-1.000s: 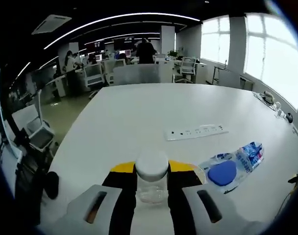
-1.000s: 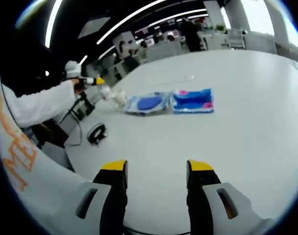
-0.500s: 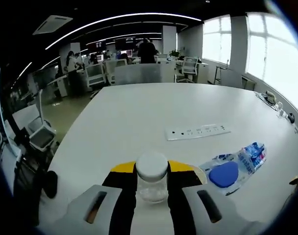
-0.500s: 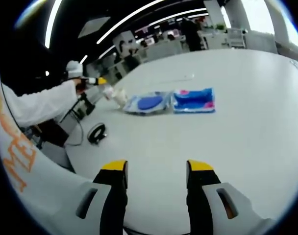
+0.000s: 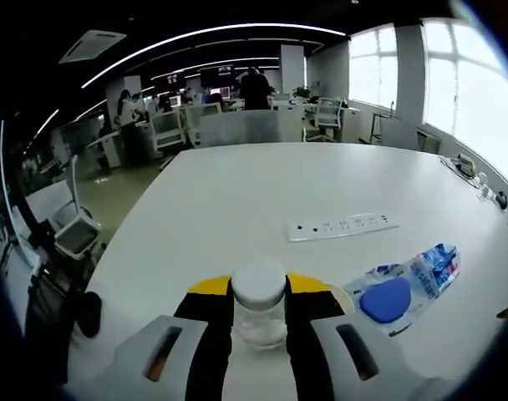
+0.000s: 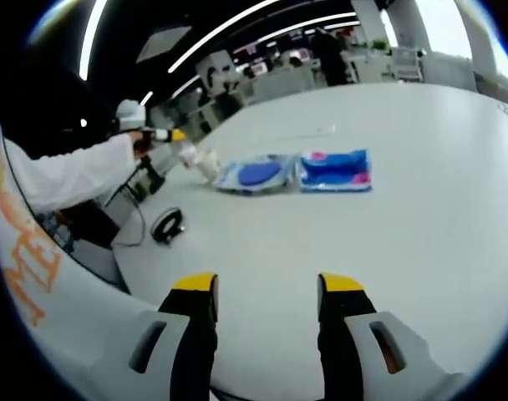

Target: Arrange the tabletop items into an orderly group along one side of the table until the central work area is clear of visible clutter.

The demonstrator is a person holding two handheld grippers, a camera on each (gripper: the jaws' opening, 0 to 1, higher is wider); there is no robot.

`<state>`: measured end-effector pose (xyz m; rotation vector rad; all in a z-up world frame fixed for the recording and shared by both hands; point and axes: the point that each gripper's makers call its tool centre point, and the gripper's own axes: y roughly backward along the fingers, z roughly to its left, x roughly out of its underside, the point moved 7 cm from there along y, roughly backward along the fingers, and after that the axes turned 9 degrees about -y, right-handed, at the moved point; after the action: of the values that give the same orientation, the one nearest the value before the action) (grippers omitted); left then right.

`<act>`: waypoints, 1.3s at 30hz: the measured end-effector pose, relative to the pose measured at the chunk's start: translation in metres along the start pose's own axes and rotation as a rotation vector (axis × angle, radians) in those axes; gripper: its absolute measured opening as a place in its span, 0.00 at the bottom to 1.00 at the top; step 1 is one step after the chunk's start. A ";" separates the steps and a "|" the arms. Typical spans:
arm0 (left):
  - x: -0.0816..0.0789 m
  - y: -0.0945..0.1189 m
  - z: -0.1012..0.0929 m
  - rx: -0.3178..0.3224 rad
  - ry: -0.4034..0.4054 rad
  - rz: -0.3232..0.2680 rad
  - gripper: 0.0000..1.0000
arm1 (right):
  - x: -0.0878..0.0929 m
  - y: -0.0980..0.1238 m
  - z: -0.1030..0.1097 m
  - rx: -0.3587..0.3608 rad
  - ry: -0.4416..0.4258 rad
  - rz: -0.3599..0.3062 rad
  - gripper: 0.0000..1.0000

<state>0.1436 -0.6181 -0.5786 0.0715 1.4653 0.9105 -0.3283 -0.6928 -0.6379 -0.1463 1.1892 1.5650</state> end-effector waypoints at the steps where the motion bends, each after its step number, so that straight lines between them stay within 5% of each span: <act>1: 0.000 -0.001 0.000 0.000 0.004 0.000 0.21 | 0.000 0.000 0.000 0.000 -0.001 -0.001 0.47; 5: -0.001 0.003 0.001 -0.035 -0.055 0.016 0.24 | 0.000 0.001 -0.002 0.001 -0.002 -0.003 0.47; 11: -0.010 0.009 0.002 -0.031 -0.023 -0.066 0.74 | 0.001 0.004 -0.004 0.007 -0.009 -0.016 0.47; 17: 0.005 0.019 0.006 0.003 0.009 -0.059 0.86 | 0.002 0.003 -0.004 0.004 -0.007 -0.017 0.47; 39: 0.088 0.070 0.010 0.050 0.055 0.021 0.79 | 0.017 0.010 0.002 -0.022 0.014 -0.011 0.47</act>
<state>0.1055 -0.5164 -0.6089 0.0997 1.5409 0.8994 -0.3424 -0.6789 -0.6419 -0.1785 1.1810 1.5701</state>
